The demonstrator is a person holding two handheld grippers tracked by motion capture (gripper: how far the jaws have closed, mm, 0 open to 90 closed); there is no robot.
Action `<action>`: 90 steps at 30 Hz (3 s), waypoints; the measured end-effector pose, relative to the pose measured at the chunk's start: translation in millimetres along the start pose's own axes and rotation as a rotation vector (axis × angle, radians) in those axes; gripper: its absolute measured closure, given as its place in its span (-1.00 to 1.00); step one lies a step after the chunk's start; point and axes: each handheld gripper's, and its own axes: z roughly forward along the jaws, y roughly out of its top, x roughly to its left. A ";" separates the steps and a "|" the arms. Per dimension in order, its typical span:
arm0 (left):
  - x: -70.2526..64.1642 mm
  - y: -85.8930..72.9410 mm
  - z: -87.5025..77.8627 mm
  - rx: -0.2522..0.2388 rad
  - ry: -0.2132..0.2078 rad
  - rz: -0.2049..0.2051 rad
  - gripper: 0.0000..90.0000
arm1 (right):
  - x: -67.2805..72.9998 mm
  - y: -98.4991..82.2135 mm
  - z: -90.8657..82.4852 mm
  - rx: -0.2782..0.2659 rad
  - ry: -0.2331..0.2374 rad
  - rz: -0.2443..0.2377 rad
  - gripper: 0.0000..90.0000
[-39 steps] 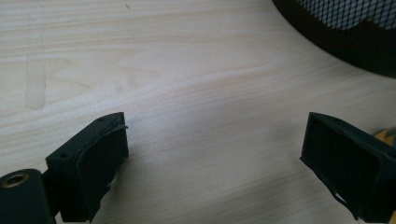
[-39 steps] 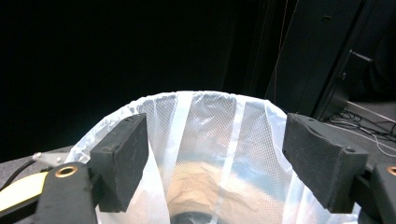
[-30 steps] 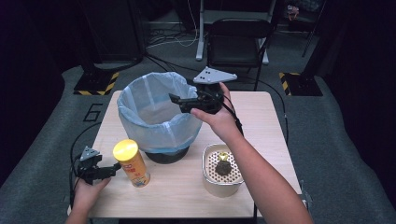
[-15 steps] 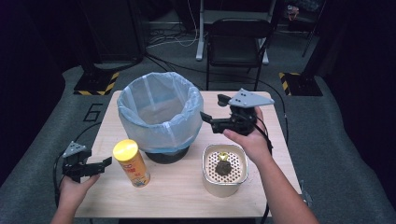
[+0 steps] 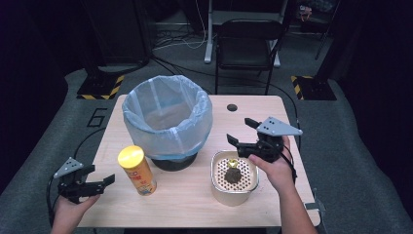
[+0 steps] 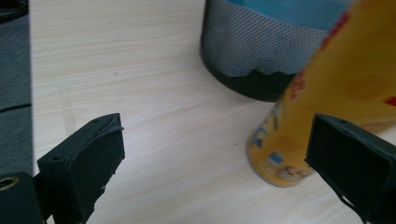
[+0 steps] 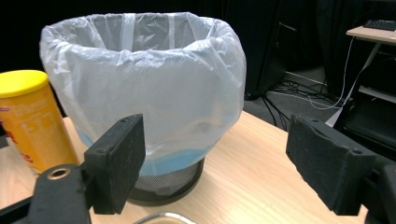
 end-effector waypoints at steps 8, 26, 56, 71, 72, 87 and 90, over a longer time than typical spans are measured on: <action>-17.3 -10.1 1.0 0.000 -0.101 0.059 -0.92 | -4.0 -12.4 -11.6 0.035 -0.020 -0.021 -0.56; -53.7 3.2 24.8 0.013 -0.196 0.139 -0.92 | -10.0 -20.2 -13.6 0.026 -0.011 0.023 -0.56; -59.6 -8.6 72.8 0.001 -0.198 0.210 -0.65 | -9.1 -31.1 -18.2 0.039 -0.026 0.045 -0.56; -64.9 -9.3 68.2 0.008 -0.159 0.302 -0.47 | -11.9 -35.6 -17.5 0.045 -0.035 0.059 -0.54; -65.3 -9.0 68.0 0.006 -0.154 0.311 -0.47 | -12.0 -35.7 -18.1 0.046 -0.037 0.063 -0.54; -69.2 2.7 49.6 -0.005 -0.152 0.293 -0.47 | -13.7 -37.4 -18.3 0.048 -0.039 0.071 -0.54; -69.3 6.9 43.6 -0.008 -0.155 0.281 -0.47 | -14.4 -37.2 -19.1 0.046 -0.043 0.073 -0.54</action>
